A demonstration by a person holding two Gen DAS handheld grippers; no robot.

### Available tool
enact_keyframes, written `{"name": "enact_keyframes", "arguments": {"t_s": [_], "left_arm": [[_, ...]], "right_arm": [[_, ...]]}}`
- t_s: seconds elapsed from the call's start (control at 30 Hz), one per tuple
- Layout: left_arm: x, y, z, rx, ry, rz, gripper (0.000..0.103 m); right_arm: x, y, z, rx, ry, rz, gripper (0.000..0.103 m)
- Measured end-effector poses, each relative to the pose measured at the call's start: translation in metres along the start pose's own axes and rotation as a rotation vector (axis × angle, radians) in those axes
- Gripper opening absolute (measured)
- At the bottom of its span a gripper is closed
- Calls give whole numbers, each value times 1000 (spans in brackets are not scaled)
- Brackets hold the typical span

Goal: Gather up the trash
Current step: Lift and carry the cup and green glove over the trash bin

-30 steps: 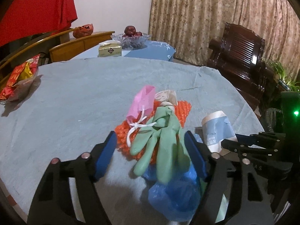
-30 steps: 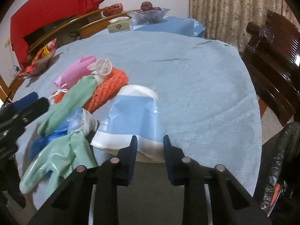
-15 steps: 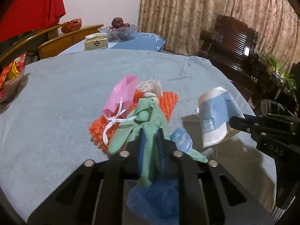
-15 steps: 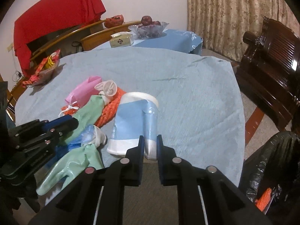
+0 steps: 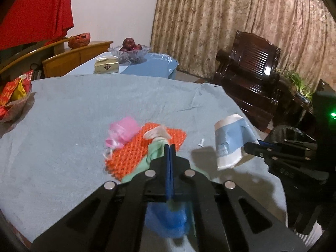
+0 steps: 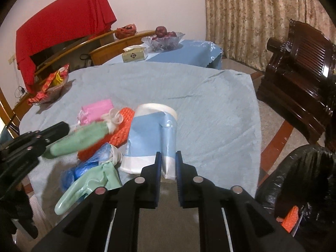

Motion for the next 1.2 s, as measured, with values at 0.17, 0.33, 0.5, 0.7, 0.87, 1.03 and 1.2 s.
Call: {"name": "enact_keyframes", "arguments": {"t_s": [0.17,0.33,0.5,0.7,0.87,1.03,1.2], "left_arm": [[6,-4,17,-56,-17,11,2],[-2,-16,18,-63,24,-17,45],[-9,-36,8,-71,27,-28,62],[-19,-69,20,-168,37,-28,42],[-17,-63,19,-137,44,-9,16],[-9,-42,6,-71,47,14,13],[-2,-18,-10,-11,38,19,12]], "right_arm": [[4,-3,8,-23,-1,14,13],[7,-8,12,-36,-6,21,13],[8,-10,11,-35,-4,22,13],[10,-15,11,-37,1,23,13],[12,-15,10,-37,2,23,13],[11,-7,3,-10,-6,16,13],[11,6,-6,23,-9,8,13]]}}
Point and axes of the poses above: each gripper's, at about its wrist camera, not at the fingertips, and y roughly against the way its jaws point, x to its right, z to its underside, the point moved 8 cm from there along -y, roughly the way its jaws point, and after that the axes turned 13 degrees about z, right-handed, at the moved point
